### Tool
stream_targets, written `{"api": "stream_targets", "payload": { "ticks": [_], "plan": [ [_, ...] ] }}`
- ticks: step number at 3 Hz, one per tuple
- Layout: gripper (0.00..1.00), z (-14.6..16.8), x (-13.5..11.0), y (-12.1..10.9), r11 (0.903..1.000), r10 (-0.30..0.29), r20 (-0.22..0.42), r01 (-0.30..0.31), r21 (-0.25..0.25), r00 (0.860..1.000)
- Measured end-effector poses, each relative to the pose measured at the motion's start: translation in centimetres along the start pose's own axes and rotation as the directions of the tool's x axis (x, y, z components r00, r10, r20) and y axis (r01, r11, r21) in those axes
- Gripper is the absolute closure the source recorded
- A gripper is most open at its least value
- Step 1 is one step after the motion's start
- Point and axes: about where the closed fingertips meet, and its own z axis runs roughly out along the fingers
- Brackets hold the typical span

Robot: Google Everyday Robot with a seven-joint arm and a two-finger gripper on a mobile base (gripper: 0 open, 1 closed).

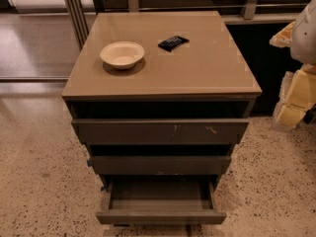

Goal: Close bottom drawer

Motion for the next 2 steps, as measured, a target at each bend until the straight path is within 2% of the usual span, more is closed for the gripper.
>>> {"api": "stream_targets", "payload": {
  "ticks": [1, 2],
  "plan": [
    [0.0, -0.1, -0.1, 0.0, 1.0, 0.001, 0.005, -0.001, 0.008, 1.0],
    [0.0, 1.0, 0.5, 0.5, 0.999, 0.032, 0.052, -0.034, 0.031, 0.998]
  ]
}}
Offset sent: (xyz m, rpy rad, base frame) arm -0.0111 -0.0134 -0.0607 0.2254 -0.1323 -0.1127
